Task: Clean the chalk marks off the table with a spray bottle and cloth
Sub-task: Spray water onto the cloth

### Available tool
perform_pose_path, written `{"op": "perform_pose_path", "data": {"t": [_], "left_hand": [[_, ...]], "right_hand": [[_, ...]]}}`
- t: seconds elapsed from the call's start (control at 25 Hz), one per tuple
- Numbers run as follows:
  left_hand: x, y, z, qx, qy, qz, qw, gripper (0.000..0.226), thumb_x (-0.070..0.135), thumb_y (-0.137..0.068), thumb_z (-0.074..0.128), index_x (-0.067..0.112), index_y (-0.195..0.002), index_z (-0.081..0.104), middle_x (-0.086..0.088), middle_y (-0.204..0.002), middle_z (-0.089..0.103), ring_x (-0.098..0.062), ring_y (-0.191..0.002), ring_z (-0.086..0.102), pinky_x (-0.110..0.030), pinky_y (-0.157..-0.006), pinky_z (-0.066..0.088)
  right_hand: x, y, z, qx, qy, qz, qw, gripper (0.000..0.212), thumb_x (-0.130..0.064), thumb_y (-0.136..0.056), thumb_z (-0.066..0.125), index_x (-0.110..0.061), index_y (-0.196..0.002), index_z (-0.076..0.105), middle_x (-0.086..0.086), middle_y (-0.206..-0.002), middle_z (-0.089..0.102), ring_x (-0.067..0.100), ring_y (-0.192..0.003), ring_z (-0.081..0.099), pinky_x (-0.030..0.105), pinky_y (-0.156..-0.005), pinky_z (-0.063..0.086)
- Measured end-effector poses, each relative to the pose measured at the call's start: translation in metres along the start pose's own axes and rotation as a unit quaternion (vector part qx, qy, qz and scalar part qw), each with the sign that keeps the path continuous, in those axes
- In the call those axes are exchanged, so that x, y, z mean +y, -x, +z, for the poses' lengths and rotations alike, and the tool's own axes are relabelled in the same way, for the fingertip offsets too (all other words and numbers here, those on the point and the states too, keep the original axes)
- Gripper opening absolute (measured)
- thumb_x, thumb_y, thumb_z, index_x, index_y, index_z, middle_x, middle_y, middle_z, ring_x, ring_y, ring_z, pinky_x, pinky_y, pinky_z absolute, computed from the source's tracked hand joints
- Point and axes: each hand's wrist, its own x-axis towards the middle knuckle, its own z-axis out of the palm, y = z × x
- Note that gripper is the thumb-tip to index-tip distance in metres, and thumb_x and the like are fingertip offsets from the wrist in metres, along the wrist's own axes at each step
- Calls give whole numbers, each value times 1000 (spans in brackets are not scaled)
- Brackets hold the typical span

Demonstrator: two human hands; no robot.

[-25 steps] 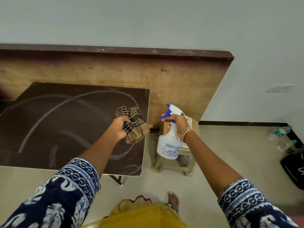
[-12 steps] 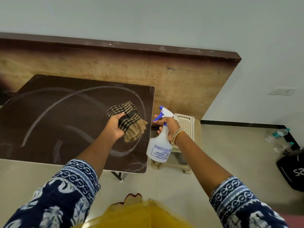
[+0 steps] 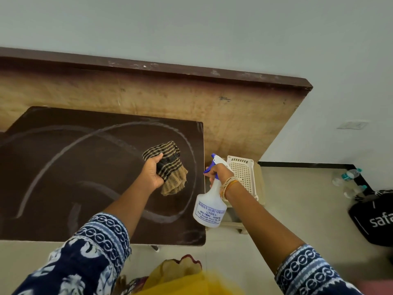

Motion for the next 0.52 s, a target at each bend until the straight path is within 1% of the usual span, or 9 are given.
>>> {"op": "perform_pose_path", "data": {"t": [0.04,0.08,0.12,0.2,0.28,0.4,0.44,0.52], "left_hand": [[11,-4,-8,-4,-12,-4,1000,20,22,-97,54,6,-99,65,-13,-77,74,-31,-87,66,-46,-73,51],[22,-7,-17,-8,-22,-9,1000,19,22,-97,54,6,-96,64,-13,-75,74,-31,-86,65,-46,-74,50],[34,-9,-26,-12,-35,-14,999,19,23,-97,54,6,-94,64,-13,-78,73,-31,-85,65,-47,-77,49],[61,-10,-47,-18,-69,-24,997,19,22,-97,54,6,-92,63,-14,-86,70,-31,-84,64,-48,-81,47],[86,-9,-69,-21,-95,-37,995,19,23,-97,55,6,-93,63,-14,-91,68,-32,-85,64,-49,-83,47],[119,-2,-100,-36,-125,-49,990,19,24,-95,58,6,-96,63,-14,-96,68,-32,-87,65,-49,-80,50],[127,1,-109,-43,-131,-48,989,19,24,-95,58,6,-97,64,-14,-96,68,-32,-88,65,-48,-79,50],[140,7,-126,-54,-128,-52,989,20,25,-95,58,6,-99,65,-14,-96,69,-31,-89,66,-47,-79,51]], "right_hand": [[2,1,13,2,-19,-5,1000,24,-1,-75,53,-1,-98,58,12,-64,49,17,-46,47,24,-54,42],[6,2,26,6,-39,-15,999,28,-3,-76,53,-5,-104,59,11,-67,53,16,-42,50,22,-51,43],[9,3,41,13,-59,-23,998,32,-5,-77,54,-9,-108,59,12,-72,59,14,-42,54,23,-50,44],[21,7,73,38,-103,-31,993,39,-8,-77,54,-14,-115,60,13,-83,66,16,-52,60,24,-52,46],[33,19,105,64,-137,-26,988,40,-9,-75,54,-15,-114,61,14,-87,68,19,-60,60,25,-53,45],[50,38,147,78,-161,-36,983,24,-10,-78,55,-13,-99,66,12,-90,66,24,-79,62,28,-56,46],[54,44,159,73,-158,-44,984,19,-10,-80,55,-13,-95,66,11,-91,66,23,-81,61,29,-58,47],[60,54,180,64,-118,-67,989,9,-18,-84,59,-17,-90,64,9,-100,67,24,-87,62,30,-64,51]]}}
